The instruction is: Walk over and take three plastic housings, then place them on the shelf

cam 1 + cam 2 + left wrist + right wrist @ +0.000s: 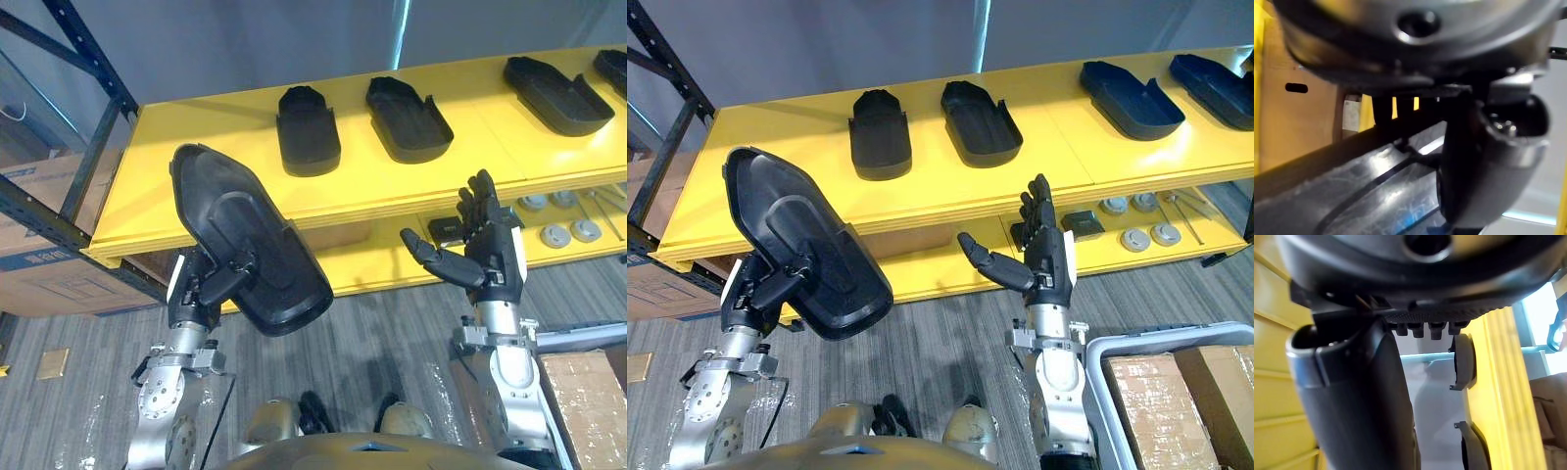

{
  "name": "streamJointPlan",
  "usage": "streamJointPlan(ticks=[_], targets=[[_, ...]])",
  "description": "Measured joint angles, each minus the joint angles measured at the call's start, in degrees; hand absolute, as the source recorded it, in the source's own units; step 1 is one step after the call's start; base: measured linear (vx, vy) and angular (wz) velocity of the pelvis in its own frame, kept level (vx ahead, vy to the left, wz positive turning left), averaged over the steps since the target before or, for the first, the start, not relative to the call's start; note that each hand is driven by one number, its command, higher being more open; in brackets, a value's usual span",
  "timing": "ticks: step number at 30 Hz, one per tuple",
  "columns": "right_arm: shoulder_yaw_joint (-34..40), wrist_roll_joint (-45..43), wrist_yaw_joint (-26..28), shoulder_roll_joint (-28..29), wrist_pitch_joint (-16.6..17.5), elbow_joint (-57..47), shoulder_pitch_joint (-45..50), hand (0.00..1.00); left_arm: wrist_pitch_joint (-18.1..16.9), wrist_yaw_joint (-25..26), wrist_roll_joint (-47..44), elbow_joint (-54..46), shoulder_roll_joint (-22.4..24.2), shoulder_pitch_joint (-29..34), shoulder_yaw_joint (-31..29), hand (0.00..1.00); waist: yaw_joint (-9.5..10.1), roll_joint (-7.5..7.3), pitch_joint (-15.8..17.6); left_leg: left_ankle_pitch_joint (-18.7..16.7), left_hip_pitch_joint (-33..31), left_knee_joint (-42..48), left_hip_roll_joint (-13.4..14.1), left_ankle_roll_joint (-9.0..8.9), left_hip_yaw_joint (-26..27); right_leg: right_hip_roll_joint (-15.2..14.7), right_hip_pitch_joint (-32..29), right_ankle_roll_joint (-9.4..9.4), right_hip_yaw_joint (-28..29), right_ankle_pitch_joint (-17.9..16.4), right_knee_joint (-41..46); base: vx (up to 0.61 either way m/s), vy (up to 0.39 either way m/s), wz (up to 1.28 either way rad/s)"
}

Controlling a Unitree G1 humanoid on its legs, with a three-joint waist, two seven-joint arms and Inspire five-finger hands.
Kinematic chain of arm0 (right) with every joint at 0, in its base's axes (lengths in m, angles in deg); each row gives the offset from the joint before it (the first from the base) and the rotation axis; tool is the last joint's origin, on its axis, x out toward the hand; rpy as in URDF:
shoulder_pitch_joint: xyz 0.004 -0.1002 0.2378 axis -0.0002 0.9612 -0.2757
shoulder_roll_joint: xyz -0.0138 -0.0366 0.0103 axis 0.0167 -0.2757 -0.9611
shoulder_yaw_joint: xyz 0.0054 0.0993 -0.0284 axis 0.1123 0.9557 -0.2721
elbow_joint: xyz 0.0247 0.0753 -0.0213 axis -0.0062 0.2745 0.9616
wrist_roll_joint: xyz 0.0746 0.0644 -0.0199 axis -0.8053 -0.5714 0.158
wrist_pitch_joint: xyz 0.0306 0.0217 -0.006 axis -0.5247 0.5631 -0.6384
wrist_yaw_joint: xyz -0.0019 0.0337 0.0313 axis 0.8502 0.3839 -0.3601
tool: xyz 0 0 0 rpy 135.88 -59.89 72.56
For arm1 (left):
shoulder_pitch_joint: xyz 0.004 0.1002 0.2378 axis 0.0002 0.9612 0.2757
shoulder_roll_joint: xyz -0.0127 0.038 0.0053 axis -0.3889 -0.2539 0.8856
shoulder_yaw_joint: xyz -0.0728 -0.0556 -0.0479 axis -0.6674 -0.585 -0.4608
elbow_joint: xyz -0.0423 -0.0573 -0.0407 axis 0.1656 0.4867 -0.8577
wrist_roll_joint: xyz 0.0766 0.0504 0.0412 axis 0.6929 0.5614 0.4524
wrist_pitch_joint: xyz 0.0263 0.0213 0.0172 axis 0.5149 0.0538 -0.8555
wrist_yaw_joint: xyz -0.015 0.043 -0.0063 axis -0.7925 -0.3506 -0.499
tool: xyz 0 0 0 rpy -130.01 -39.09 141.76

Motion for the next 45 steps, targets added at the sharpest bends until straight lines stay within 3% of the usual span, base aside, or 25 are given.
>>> streamJointPlan(ticks=[1, 3, 4, 5, 6, 8, 10, 11, 15, 20, 23, 26, 30, 38, 41, 45], targets=[[-0.06, -0.06, -0.02, 0.14, 0.40, 0.05, -0.76, 1.00, 0.07, 0.02, 0.07, 1.46, 0.66, 0.01, 0.19, 0.00, -0.28, 0.03, -0.06, 0.20, -0.76, 3.23, 4.96, -1.17, -1.79, -0.26, 1.22, -0.30, 0.35, -0.19, -0.74, 0.02, -0.052, -0.20], [0.68, -0.03, -0.05, -0.45, 1.98, 0.76, -1.63, 1.00, 0.11, 0.05, 0.21, 2.68, 2.42, 0.18, 0.27, 0.00, -0.23, 0.07, -0.27, 2.84, -0.59, 1.41, 8.95, -3.79, -5.69, -1.46, 1.24, 0.39, 1.45, -0.23, -0.45, 0.07, 0.072, -0.29], [1.38, -0.05, -0.21, -1.21, 2.59, 1.10, -2.01, 1.00, 0.13, 0.04, 0.20, 2.73, 3.31, 0.33, 0.28, 0.00, -0.13, 0.43, -0.52, 4.90, 0.57, -1.39, 9.26, -3.90, -6.14, -3.03, 0.79, 1.51, 2.39, 0.07, 0.18, 0.10, 0.193, -0.32], [1.77, -0.05, -0.30, -1.68, 2.90, 1.24, -1.91, 1.00, 0.12, -0.13, 0.21, 2.69, 3.51, 0.37, 0.32, 0.00, -0.17, 0.87, -0.81, 6.22, 1.31, -3.16, 8.79, -4.17, -6.09, -3.62, 0.47, 2.38, 2.70, 0.35, 0.54, 0.13, 0.280, -0.21], [2.72, -0.02, -0.61, -2.69, 3.34, 1.66, -1.62, 1.00, 0.12, -0.48, 0.26, 2.33, 3.90, 0.55, 0.61, 0.00, -0.28, 2.42, -1.65, 10.03, 2.95, -7.13, 7.54, -4.28, -5.81, -4.22, -0.16, 3.72, 3.13, 0.88, 0.87, 0.11, 0.275, -0.06], [4.07, -0.01, -1.99, -1.59, 3.31, 2.68, -1.34, 1.00, 0.14, -0.73, 0.60, 1.86, 3.67, 0.27, 0.47, 0.00, -0.46, 3.37, -2.24, 5.76, 5.84, -12.05, 5.40, -6.27, -4.37, -5.52, -0.01, 5.84, 2.29, 1.97, 1.06, 0.09, 0.365, 0.12], [3.63, -0.10, -2.42, 0.37, 3.30, 2.70, -1.09, 1.00, 0.38, -0.76, 2.33, 0.96, 2.48, 0.00, -0.71, 0.00, -0.39, 1.25, -2.00, 4.16, 7.42, -15.30, 3.57, -6.76, -3.60, -7.04, 0.02, 6.99, 1.86, 2.68, 0.96, 0.04, 0.381, 0.14], [2.50, -0.34, -1.99, 2.53, 3.29, 2.68, -0.52, 1.00, 1.67, -1.56, 4.12, 0.57, -0.14, 1.00, -2.58, 0.00, 0.05, -1.25, -2.08, 4.06, 9.46, -18.85, 1.30, -6.87, -2.56, -8.43, 0.20, 7.19, 1.17, 4.27, 0.68, 0.01, 0.333, 0.03], [0.09, 0.03, -1.06, 4.63, 3.30, 2.19, 0.91, 1.00, 4.21, -2.60, 4.22, 0.00, -2.41, 4.25, -6.38, 0.00, 0.55, -2.83, -2.34, 3.93, 12.93, -22.44, -0.69, -6.79, -0.68, -9.82, 1.60, 6.99, -1.59, 5.58, 0.31, -0.03, 0.129, -0.17], [0.66, 1.12, -1.69, 4.54, 2.93, 1.89, 1.60, 1.00, 4.47, -2.31, -0.46, -3.11, -0.30, 4.13, -5.29, 0.00, -0.53, -1.54, -1.70, 2.35, 10.56, -22.64, 0.88, -7.51, 0.75, -9.44, 2.00, 5.93, -7.31, 4.86, -0.73, -0.03, -0.036, 0.26], [1.98, 1.16, -2.50, 3.67, 2.82, 1.95, 1.24, 1.00, 3.53, -1.97, -0.63, -4.61, 3.55, 3.95, -0.20, 0.00, -0.68, 0.57, -1.72, 6.60, 9.56, -22.87, 2.60, -7.59, 3.88, -8.55, 1.11, 6.40, -8.89, 5.19, -0.47, 0.03, -0.034, 0.25], [2.01, 1.17, -2.69, 2.77, 2.71, 1.93, -0.19, 1.00, 3.39, 0.88, 2.49, -5.18, 4.25, 2.64, 1.40, 0.00, -0.72, 0.59, -1.64, 7.94, 9.95, -23.71, 3.51, -7.70, 4.87, -7.53, 0.77, 6.28, -8.83, 5.15, -0.48, 0.04, -0.056, -0.07], [1.26, 0.96, -2.46, 2.74, 1.52, 1.46, -0.85, 1.00, 3.40, 6.55, 8.90, -6.84, 3.54, -0.63, -1.53, 0.00, -0.87, 0.23, -1.47, 8.12, 12.39, -24.62, 3.69, -7.99, 6.23, -7.22, 1.62, 6.15, -8.30, 5.11, -0.40, 0.01, -0.005, -0.18], [-3.75, -0.90, 2.77, 2.67, -5.53, 1.32, 1.43, 1.00, 5.16, 14.08, 15.81, -5.96, -6.04, -13.86, -12.95, 0.00, -1.81, 0.50, -1.34, 9.69, 13.90, -27.47, 3.05, -8.23, 7.08, -7.50, 0.34, 4.84, -7.49, 4.03, 2.09, -0.03, 0.001, -0.05], [-5.21, -1.26, 5.19, 0.95, -6.93, 1.31, 1.89, 1.00, 7.14, 15.13, 15.69, 3.40, -12.66, -22.36, -13.51, 0.00, -2.00, 1.56, -1.00, 10.78, 14.69, -29.91, 2.19, -8.33, 7.90, -7.88, -1.01, 4.41, -6.51, 3.50, 3.64, -0.08, -0.001, -0.10], [-8.38, -2.22, 7.55, -1.50, -8.03, 1.22, 3.22, 1.00, 9.30, 14.67, 14.93, 20.21, -19.89, -31.64, -13.51, 0.00, -3.70, 2.47, -0.86, 12.11, 14.82, -31.51, 1.87, -8.24, 9.19, -7.90, -3.22, 4.11, -4.99, 3.07, 5.10, -0.05, -0.009, -0.14]])
